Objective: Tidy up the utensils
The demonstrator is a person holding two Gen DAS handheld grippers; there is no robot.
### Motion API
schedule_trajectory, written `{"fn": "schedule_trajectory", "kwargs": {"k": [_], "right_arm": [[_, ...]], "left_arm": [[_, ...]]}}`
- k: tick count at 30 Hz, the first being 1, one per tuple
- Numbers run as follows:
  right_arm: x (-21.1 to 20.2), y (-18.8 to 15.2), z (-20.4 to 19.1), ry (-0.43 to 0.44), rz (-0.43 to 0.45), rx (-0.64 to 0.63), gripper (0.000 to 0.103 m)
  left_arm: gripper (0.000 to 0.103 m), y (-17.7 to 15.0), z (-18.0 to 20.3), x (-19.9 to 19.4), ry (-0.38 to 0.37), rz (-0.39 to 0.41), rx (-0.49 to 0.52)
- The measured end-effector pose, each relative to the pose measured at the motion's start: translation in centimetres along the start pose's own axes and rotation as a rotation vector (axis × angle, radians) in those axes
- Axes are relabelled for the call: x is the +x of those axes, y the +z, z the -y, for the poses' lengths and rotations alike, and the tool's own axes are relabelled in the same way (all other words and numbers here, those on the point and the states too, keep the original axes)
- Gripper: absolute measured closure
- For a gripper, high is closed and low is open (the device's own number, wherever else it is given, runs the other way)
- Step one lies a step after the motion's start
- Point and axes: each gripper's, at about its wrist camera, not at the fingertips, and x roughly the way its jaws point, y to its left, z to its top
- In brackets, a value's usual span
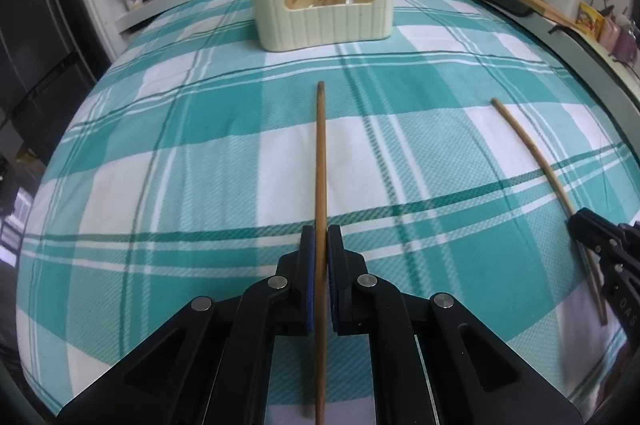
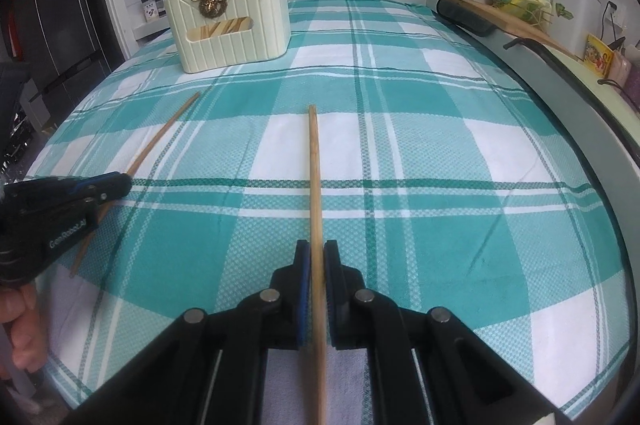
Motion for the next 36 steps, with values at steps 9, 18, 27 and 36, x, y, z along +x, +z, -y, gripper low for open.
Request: {"fn": "schedule_trajectory", "kwargs": {"k": [9,18,27,36], "right_arm": [[-0.6,-0.8,1.3,-0.049,0.024,0.008,0.096],[-0.5,-1.1,0.7,-0.044,0.05,-0.037,0.055],[-0.3,-1.1,0.9,-0.037,0.057,-0.04,0.053],[-0.3,-1.1,0.6,-0.052,0.064,-0.05,0.053]], "left_arm": [[0.084,-2.9,-8.3,-1.3,0.017,-0.014,-0.138],[0.022,-3.5,-9.5,-0.7,0.031,0.0,-0.122],[0.006,-3.3,-9.8,0.0,0.035,-0.019,-0.133],[0.004,-3.3,-9.8,0.1,0.035,-0.021,-0.136]]}}
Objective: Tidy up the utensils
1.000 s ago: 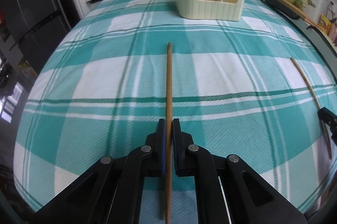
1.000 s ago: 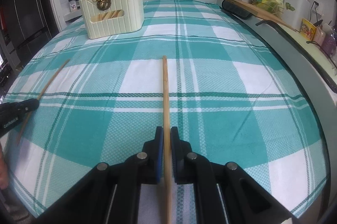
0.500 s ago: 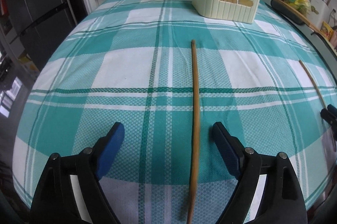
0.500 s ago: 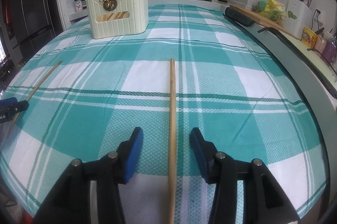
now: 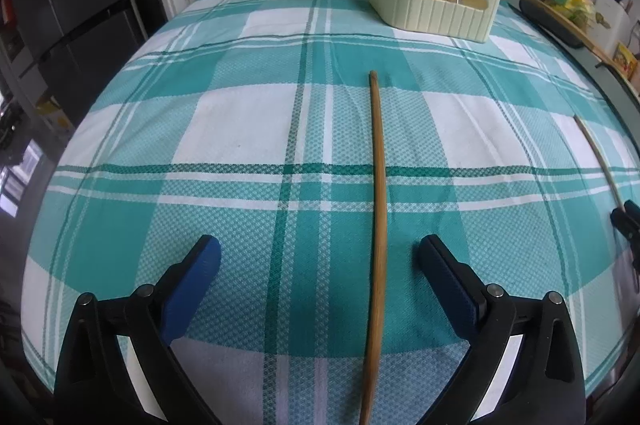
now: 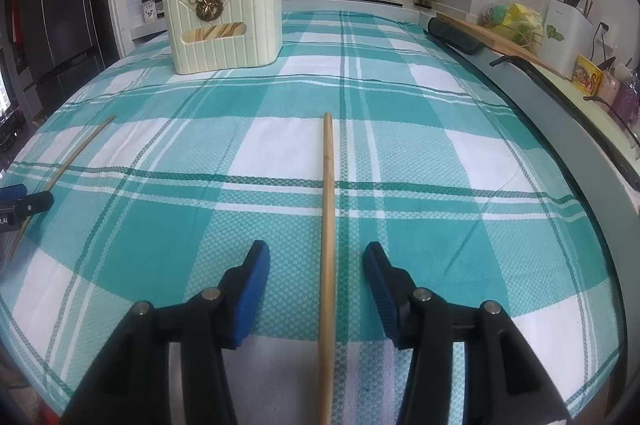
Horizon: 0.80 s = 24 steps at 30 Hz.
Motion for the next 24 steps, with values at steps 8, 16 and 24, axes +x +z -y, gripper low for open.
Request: {"fn": "schedule_trajectory", "kwargs": {"k": [8,16,24], "right_arm": [[0.05,0.0,-0.06,-0.002,0.001,-0.001,0.053],[0.04,-0.04,-0.1,-0.002,0.001,0.0,0.053],[0.03,0.09,0.12,0.009,-0.006,0.008,0.052]], "left_arm": [[0.003,-0.01,-0.02,0.03,0.0,0.0,-0.001],[0.003,-0.03,-0.06,0.0,0.0,0.0,-0.001],[0.001,0.05,-0.01,0.17,-0.02,-0.021,0.013]]}}
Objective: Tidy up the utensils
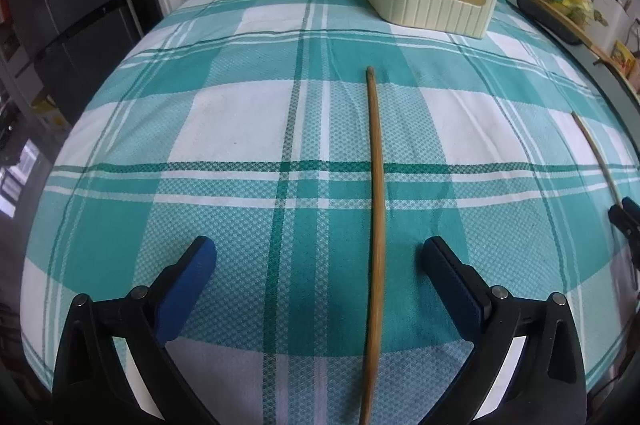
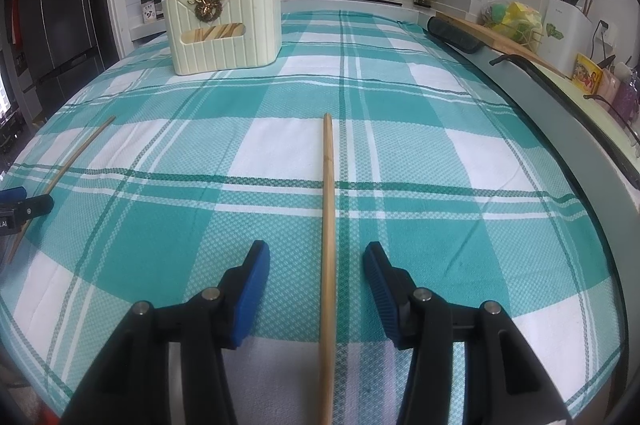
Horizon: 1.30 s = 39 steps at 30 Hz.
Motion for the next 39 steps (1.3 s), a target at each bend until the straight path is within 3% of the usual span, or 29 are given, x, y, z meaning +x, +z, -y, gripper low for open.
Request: {"fn": "schedule_trajectory", "kwargs": {"k": [4,9,12,14,18,20,22,24,25,26,27,28,32,39], "right_arm": [[0.2,0.7,0.2,0.023,-0.057,-0.01,0.052],[0.8,2.6,2.1,0.133,-0.191,0.007,0.052],[1.3,4.0,3.2,0.155,-0.22,0.01,0.052],[2.0,5.1,3.4,0.169,-0.25,-0.005,0.052],[3.9,7.0,2.6,0.2,-0.287,-0.052,0.052],[5.3,7.9,1.9,0.177,-0.301,-0.082,0.053],[6.7,8.6,1.2,0.162,-0.314,-0.102,0.058],[7.6,9.6,0.5,0.136,-0.296,-0.129,0.075],[8.0,10.0,0.2,0.126,-0.29,-0.134,0.08],[8.4,10.5,0.2,0.125,-0.286,-0.134,0.092],[8.8,10.9,0.1,0.127,-0.284,-0.133,0.095],[9.1,11.3,0.1,0.129,-0.284,-0.125,0.096],[9.2,11.9,0.7,0.154,-0.274,-0.055,0.096],[4.1,12.8,1.6,0.214,-0.151,0.011,0.096]], "left_arm": [[0.002,0.9,-0.1,-0.4,-0.067,-0.047,0.065],[0.002,4.0,-0.2,-1.4,-0.126,-0.047,0.133],[0.002,6.2,0.2,-0.2,-0.169,-0.087,0.168],[0.003,7.3,0.7,1.3,-0.153,-0.115,0.188],[0.019,8.8,1.8,4.1,-0.14,-0.183,0.217],[0.019,9.3,2.4,4.9,-0.128,-0.203,0.234],[0.023,9.7,3.0,5.1,-0.128,-0.213,0.257],[0.032,10.3,3.5,5.4,-0.125,-0.217,0.267],[0.045,10.6,3.7,5.4,-0.138,-0.216,0.272],[0.053,10.9,3.8,5.3,-0.142,-0.21,0.278],[0.077,11.0,4.1,5.2,-0.134,-0.202,0.284],[0.096,11.1,4.2,5.2,-0.124,-0.198,0.289],[0.099,11.3,4.0,4.6,-0.138,-0.169,0.242],[0.099,11.7,3.2,-1.4,-0.181,-0.027,0.182]]}}
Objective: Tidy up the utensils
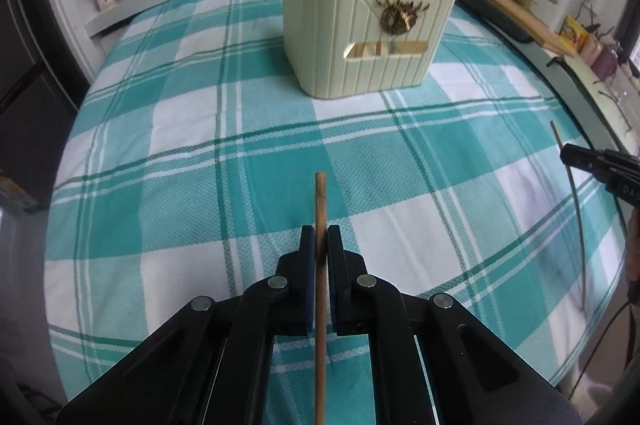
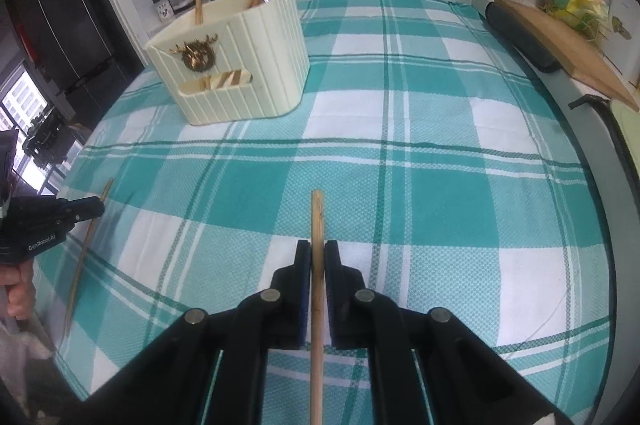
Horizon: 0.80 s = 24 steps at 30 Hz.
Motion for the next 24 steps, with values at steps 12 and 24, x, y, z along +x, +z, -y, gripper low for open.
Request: {"fn": "schedule_trajectory", "kwargs": {"k": [12,24], "right_arm": [[-10.7,-0.9,-2.8,0.058,0.222,-0.051,0.096],[-17.9,-1.3,-5.1,0.039,0.457,-0.123,0.096]], "left_arm": [[0.099,-0.8,0.6,-12.6,-0.07,0.268,-0.025],[0.099,-1.1,1.0,-17.4,-0.118,0.402,-0.06]]}}
